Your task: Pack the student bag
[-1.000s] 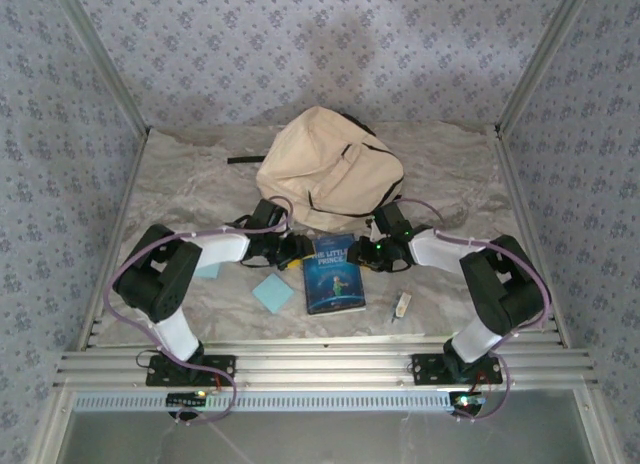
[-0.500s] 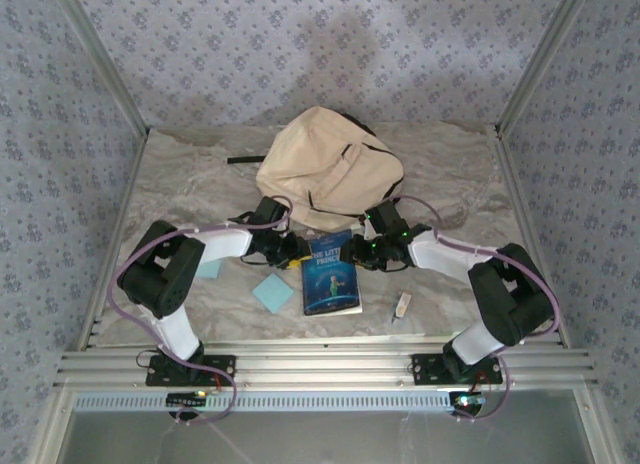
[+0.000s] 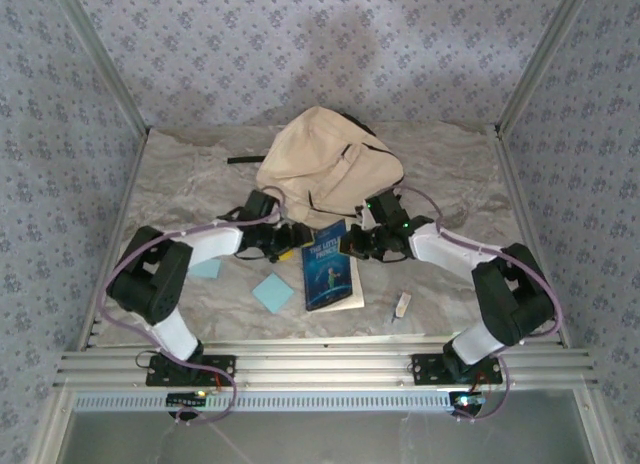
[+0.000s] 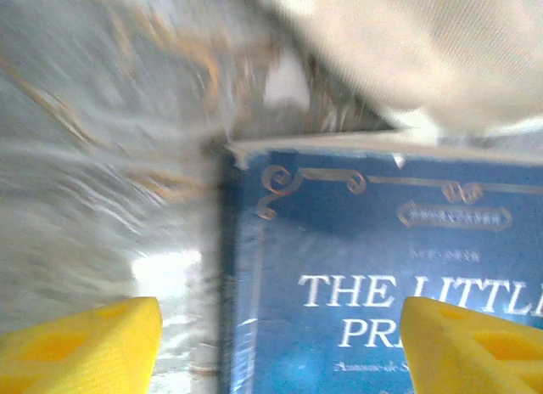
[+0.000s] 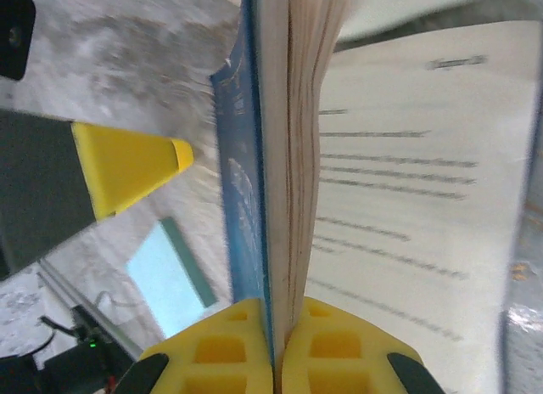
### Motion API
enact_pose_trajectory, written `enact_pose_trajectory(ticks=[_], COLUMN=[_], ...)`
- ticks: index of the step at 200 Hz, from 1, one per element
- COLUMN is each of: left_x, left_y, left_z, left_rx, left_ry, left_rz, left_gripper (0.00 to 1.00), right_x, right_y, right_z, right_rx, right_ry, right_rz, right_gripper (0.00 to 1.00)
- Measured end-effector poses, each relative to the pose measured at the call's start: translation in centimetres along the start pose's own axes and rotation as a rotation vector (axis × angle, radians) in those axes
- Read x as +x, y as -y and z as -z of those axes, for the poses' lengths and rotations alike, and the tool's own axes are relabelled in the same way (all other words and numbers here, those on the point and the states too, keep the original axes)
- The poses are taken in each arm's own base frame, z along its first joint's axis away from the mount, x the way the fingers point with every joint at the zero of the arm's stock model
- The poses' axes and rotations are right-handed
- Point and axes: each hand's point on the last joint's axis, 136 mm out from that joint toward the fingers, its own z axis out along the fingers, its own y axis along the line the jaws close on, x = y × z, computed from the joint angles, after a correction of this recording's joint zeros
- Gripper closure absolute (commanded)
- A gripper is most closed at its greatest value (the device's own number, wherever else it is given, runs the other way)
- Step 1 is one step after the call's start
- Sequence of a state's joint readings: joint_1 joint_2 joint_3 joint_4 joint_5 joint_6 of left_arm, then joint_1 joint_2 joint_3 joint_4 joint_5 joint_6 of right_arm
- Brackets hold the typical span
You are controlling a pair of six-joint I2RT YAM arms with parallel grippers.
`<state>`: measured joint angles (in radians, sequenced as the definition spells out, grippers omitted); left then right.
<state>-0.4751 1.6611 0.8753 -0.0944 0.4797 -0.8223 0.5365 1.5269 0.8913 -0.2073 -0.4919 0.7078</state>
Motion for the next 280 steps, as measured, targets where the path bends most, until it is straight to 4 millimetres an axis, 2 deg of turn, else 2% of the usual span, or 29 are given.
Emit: enact_pose_trajectory(ticks=[30,60,109,157,166,200,210,230,236,246,260,268,280], left_x=[-4.3,-6.0,-6.5,-3.6,-3.4,-4.0,-4.1,-4.2,-4.3,-4.4,-4.5,-4.8,-5.4], left_y=[2.0,5.2,9.9,13.8,14.6,16.1,16.5,16.7,16.9,16.9,16.6,16.4,16.1], left_z=[4.3,6.2,7.5,5.8,5.7,6.0,6.1,6.3,6.4,6.4,6.2,6.0,5.7], left_rx=[0.092,0.221,0.430,0.553,0.586,0.690,0.712,0.732,0.737,0.737,0.722,0.707,0.678], left_ry=[0.167,0.243,0.264,0.184,0.176,0.170,0.169,0.166,0.171,0.178,0.178,0.189,0.212], left_rz=[-0.089,-0.191,-0.272,-0.279,-0.270,-0.210,-0.202,-0.185,-0.187,-0.183,-0.169,-0.159,-0.142], left_gripper=[0.22,0.21,0.21,0.23,0.27,0.55,0.67,0.97,1.00,1.00,1.00,1.00,1.00], right_x=[-2.6,-4.9,-7.2,-8.9,-9.2,-9.9,-10.0,-10.3,-10.4,-10.6,-10.9,-11.1,-11.6], right_y=[-2.8,-4.3,-6.8,-8.2,-8.3,-7.7,-7.2,-6.1,-5.8,-5.5,-5.1,-4.7,-4.1], right_z=[2.9,6.0,10.0,11.3,11.4,11.5,11.4,11.2,11.1,11.0,11.0,11.1,11.3], right_rx=[-0.086,-0.166,-0.256,-0.317,-0.324,-0.332,-0.328,-0.313,-0.305,-0.299,-0.283,-0.267,-0.231], right_ry=[0.038,0.081,0.156,0.231,0.244,0.275,0.279,0.286,0.288,0.289,0.301,0.313,0.335], right_rz=[0.026,0.020,0.058,0.105,0.111,0.105,0.097,0.077,0.070,0.063,0.058,0.051,0.035], right_gripper=[1.00,1.00,1.00,1.00,1.00,1.00,1.00,1.00,0.89,0.58,0.28,0.03,0.00])
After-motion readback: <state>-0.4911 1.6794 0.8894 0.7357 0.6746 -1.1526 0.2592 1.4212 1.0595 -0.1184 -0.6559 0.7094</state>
